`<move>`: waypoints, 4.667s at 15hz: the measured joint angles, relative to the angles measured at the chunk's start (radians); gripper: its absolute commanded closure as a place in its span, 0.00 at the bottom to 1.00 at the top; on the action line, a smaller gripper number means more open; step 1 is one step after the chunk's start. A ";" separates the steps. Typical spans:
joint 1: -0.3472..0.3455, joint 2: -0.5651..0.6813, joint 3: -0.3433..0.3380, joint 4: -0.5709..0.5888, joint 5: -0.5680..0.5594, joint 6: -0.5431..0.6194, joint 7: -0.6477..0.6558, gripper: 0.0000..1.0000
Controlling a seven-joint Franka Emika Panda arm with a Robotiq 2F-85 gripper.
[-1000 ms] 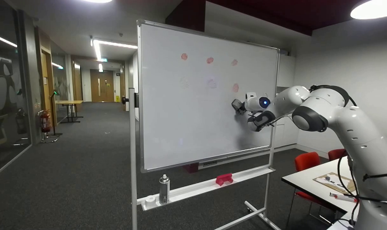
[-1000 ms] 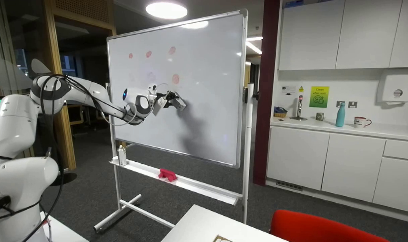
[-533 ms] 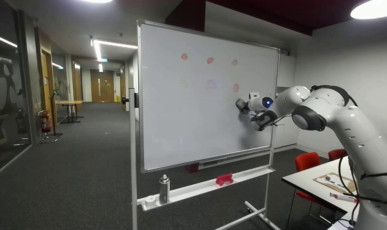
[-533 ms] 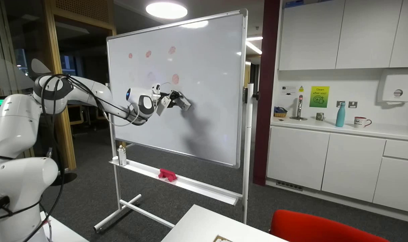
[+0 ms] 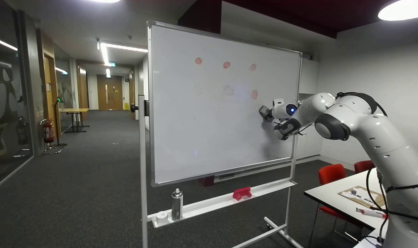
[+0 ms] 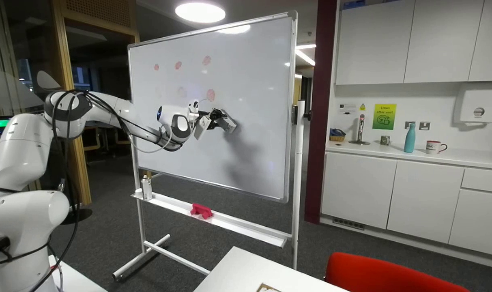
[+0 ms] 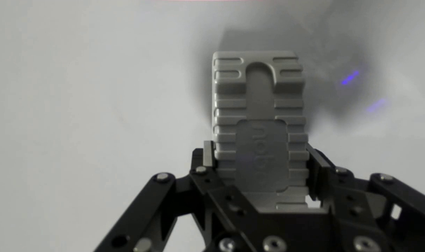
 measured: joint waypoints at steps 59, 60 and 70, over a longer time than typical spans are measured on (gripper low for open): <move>-0.007 -0.036 -0.009 0.053 -0.194 0.016 -0.067 0.65; 0.002 -0.036 -0.010 0.047 -0.194 0.016 -0.068 0.65; 0.161 -0.035 -0.025 -0.034 -0.194 0.015 -0.069 0.65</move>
